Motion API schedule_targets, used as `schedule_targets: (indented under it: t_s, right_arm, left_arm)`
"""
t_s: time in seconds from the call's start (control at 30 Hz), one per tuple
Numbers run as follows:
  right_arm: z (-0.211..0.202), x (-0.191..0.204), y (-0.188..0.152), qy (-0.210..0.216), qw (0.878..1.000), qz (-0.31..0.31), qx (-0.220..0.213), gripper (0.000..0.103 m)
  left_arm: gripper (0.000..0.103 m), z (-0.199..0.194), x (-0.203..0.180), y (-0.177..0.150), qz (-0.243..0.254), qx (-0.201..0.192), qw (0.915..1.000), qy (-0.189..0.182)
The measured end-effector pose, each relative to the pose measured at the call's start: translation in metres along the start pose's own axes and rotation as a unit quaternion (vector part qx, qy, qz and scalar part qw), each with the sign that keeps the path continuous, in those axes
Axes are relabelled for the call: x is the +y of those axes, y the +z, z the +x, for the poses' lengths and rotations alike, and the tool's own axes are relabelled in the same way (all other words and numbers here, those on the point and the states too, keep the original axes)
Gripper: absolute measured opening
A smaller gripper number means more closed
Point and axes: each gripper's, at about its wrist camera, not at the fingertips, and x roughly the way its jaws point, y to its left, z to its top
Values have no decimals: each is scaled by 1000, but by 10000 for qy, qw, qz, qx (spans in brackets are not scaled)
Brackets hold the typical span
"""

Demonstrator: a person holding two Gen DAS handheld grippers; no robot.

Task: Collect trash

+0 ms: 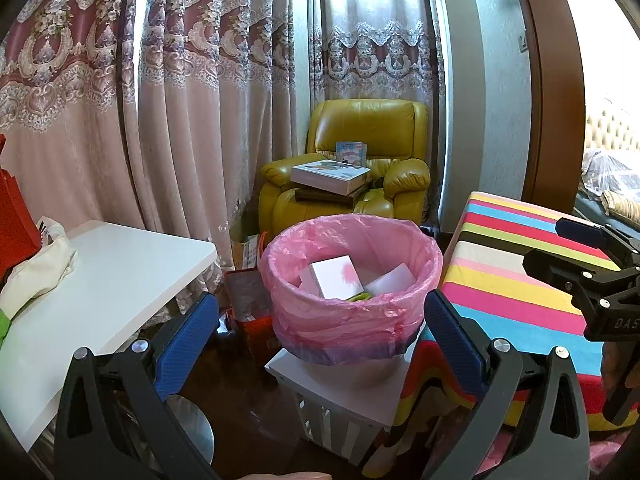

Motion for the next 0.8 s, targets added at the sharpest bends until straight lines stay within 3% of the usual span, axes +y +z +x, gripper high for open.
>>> schedule_targets:
  t_s: [0.8]
  right_arm:
    - [0, -1, -1, 30, 10000, 32, 15, 99]
  left_arm:
    - [97, 4, 0, -5, -17, 42, 10000, -25]
